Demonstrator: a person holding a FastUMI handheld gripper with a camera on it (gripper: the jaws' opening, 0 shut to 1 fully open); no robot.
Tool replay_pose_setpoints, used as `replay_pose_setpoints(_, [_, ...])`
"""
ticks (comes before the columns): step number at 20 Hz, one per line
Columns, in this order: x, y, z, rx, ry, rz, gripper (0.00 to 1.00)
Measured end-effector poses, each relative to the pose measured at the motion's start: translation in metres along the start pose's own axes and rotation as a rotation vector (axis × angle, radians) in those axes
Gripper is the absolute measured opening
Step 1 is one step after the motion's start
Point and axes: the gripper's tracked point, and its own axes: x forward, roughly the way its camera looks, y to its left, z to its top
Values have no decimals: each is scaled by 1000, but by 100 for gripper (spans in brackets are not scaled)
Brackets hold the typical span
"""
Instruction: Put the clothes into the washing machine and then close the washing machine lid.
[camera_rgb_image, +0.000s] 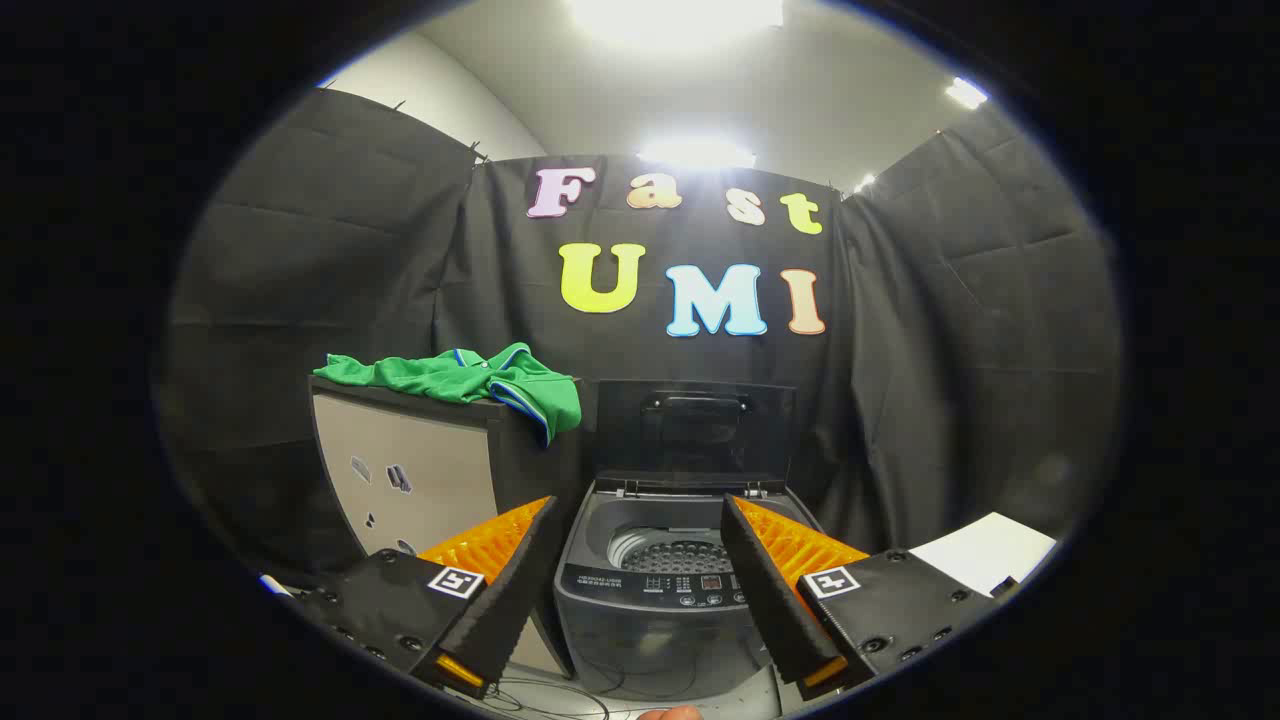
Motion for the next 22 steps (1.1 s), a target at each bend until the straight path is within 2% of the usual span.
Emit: replay_pose_setpoints(22, [3, -8, -4, 3, 7, -23, 100])
